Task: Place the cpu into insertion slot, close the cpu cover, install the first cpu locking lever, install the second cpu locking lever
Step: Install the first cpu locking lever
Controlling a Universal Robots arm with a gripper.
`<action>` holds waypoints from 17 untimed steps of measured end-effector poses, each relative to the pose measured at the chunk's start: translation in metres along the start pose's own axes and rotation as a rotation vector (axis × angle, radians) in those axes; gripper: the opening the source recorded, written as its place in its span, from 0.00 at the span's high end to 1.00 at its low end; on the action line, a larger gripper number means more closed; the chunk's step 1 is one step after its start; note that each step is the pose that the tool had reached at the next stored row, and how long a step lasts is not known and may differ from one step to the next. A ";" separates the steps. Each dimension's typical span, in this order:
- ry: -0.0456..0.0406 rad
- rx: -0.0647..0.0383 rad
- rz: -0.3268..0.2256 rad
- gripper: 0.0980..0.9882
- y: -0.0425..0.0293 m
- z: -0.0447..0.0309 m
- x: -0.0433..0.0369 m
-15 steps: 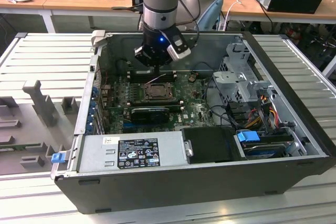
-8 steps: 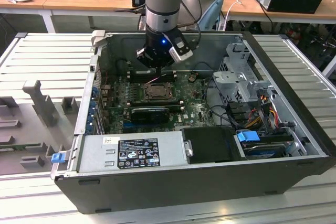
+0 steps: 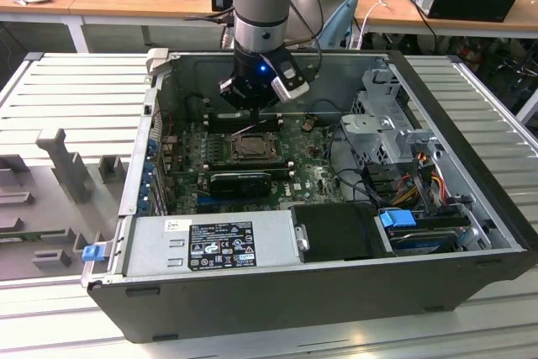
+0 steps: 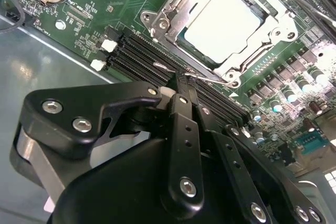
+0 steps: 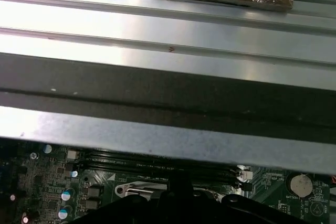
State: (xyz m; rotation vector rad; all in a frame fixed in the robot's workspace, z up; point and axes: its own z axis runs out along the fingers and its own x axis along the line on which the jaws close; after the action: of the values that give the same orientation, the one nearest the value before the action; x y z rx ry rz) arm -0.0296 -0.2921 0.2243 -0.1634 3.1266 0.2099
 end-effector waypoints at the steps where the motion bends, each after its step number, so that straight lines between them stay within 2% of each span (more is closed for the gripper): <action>1: 0.0000 0.000 0.000 0.99 -0.0001 0.0002 -0.0008; 9: -0.0001 0.000 0.000 0.99 -0.0015 0.0070 -0.0095; 17: 0.0003 0.000 -0.003 0.99 -0.0020 0.0115 -0.0111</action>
State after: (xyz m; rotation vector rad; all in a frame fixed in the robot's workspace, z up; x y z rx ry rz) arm -0.0184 -0.2915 0.2128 -0.1677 3.1265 0.2099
